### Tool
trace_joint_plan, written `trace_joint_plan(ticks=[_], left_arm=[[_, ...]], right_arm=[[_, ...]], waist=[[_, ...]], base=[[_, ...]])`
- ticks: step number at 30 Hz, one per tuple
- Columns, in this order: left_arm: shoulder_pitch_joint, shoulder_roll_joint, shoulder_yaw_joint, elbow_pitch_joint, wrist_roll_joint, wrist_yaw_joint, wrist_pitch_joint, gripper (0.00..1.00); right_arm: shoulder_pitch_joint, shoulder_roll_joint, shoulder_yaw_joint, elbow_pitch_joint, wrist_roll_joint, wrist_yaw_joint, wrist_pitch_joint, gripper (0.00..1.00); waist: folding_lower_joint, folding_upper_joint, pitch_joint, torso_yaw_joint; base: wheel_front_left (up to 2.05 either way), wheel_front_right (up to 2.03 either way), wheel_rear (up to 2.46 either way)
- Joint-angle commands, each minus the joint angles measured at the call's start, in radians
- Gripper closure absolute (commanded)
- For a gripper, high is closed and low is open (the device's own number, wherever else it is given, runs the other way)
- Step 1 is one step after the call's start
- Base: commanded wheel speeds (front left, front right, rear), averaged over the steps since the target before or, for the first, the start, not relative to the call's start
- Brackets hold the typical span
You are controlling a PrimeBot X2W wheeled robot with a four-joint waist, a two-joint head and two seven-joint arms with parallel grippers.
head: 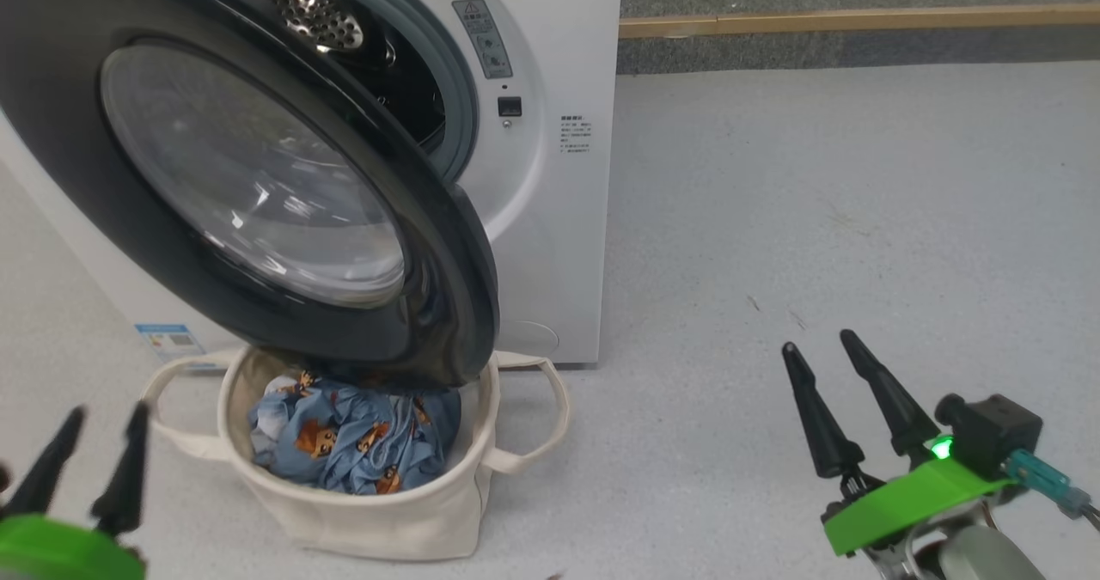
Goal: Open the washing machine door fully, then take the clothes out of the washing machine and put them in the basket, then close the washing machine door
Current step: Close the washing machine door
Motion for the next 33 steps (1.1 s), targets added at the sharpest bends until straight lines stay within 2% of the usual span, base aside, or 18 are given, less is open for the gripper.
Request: trace_joint_plan(ticks=[1, 3, 9, 17, 31, 32, 33], left_arm=[[-0.011, 0.069, 0.082, -0.045, 0.012, 0.021, -0.016, 0.00], [0.063, 0.075, 0.143, -0.098, 0.022, 0.050, -0.019, 0.00], [0.178, 0.035, 0.285, -0.185, 0.053, 0.062, -0.020, 0.00], [0.231, -0.007, 0.328, -0.198, 0.123, 0.019, -0.020, 0.00], [0.221, -0.022, 0.353, -0.185, 0.159, -0.026, -0.020, 0.00], [0.218, -0.023, 0.353, -0.184, 0.160, -0.029, -0.020, 0.00], [0.216, -0.023, 0.353, -0.182, 0.162, -0.031, -0.020, 0.00]], right_arm=[[-0.001, -0.002, -0.001, -0.039, -0.011, 0.001, -0.013, 0.00], [0.015, 0.009, -0.025, -0.046, -0.016, 0.001, -0.013, 0.00], [0.041, 0.024, -0.058, -0.044, -0.029, 0.001, -0.013, 0.00], [0.055, 0.028, -0.069, -0.038, -0.038, 0.001, -0.013, 0.00], [0.051, 0.018, -0.063, -0.010, -0.016, 0.001, -0.013, 0.00], [0.051, 0.016, -0.064, -0.007, -0.014, 0.001, -0.013, 0.85], [0.050, 0.016, -0.064, -0.003, -0.011, 0.001, -0.013, 1.00]], waist=[[0.0000, -0.0001, -0.005, 0.000], [0.0000, -0.0001, -0.010, -0.002], [0.0000, -0.0001, -0.016, -0.012], [0.0000, -0.0001, -0.023, -0.034], [0.0000, -0.0001, -0.022, -0.028], [0.0000, -0.0001, -0.021, -0.027], [0.0000, -0.0001, -0.020, -0.026]], base=[[0.00, 0.00, 0.00], [0.00, 0.00, 0.00], [0.00, 0.00, 0.00], [0.00, 0.00, 0.00], [0.00, 0.00, 0.00], [0.00, 0.00, 0.00], [0.00, 0.00, 0.00]])
